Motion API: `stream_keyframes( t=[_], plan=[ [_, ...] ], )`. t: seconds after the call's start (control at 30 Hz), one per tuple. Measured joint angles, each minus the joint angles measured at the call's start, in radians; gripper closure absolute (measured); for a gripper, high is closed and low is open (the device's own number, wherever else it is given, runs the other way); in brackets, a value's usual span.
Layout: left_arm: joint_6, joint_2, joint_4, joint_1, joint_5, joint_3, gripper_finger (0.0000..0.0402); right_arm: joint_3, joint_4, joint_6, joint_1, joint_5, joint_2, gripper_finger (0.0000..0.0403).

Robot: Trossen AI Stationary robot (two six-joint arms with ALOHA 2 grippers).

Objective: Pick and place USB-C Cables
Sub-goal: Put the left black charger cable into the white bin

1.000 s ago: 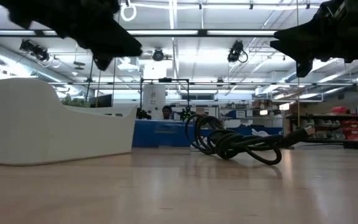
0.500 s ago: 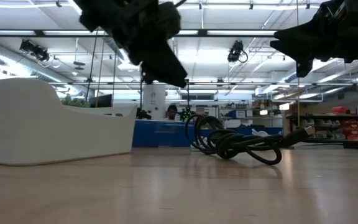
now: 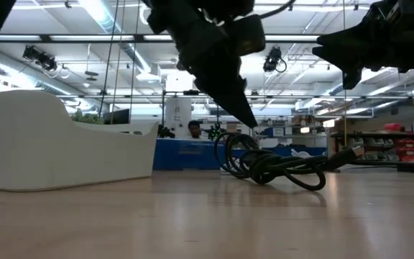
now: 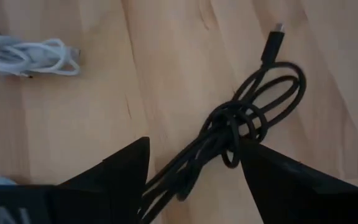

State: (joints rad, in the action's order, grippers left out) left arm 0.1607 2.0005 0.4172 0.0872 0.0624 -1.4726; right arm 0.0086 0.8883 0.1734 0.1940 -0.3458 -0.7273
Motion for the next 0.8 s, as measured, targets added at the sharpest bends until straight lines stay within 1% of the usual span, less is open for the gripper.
stream_keyframes(
  t=[0.13,0.23,0.3,0.37,0.43,0.53,0.67,0.8],
  plan=[
    [0.07,0.062,0.059,0.01,0.027,-0.082,0.0142,0.0,0.001,0.0,0.0,0.0,0.0,0.0289],
    [0.105,0.096,0.076,0.019,0.047,-0.115,0.0142,0.0,0.0,0.0,0.0,0.0,0.0,0.0289],
    [0.136,0.102,0.076,0.026,0.047,-0.114,0.0142,0.0,0.0,0.0,0.0,0.0,0.0,0.0289],
    [0.148,0.111,0.033,0.031,0.048,-0.114,0.0142,0.0,0.001,0.0,0.0,0.0,0.0,0.0289],
    [0.151,0.112,0.051,0.032,0.053,-0.111,0.0142,0.0,0.009,0.0,0.0,0.0,-0.003,0.0289],
    [0.151,0.122,0.029,0.035,0.082,-0.113,0.0142,0.0,0.017,0.0,0.0,0.0,-0.007,0.0289],
    [0.152,0.157,0.021,0.034,0.082,-0.111,0.0142,0.0,0.015,0.0,0.0,0.0,-0.008,0.0289],
    [0.213,0.182,0.017,0.039,0.082,-0.112,0.0143,0.0,0.016,0.0,0.0,0.0,-0.008,0.0289]
  ],
)
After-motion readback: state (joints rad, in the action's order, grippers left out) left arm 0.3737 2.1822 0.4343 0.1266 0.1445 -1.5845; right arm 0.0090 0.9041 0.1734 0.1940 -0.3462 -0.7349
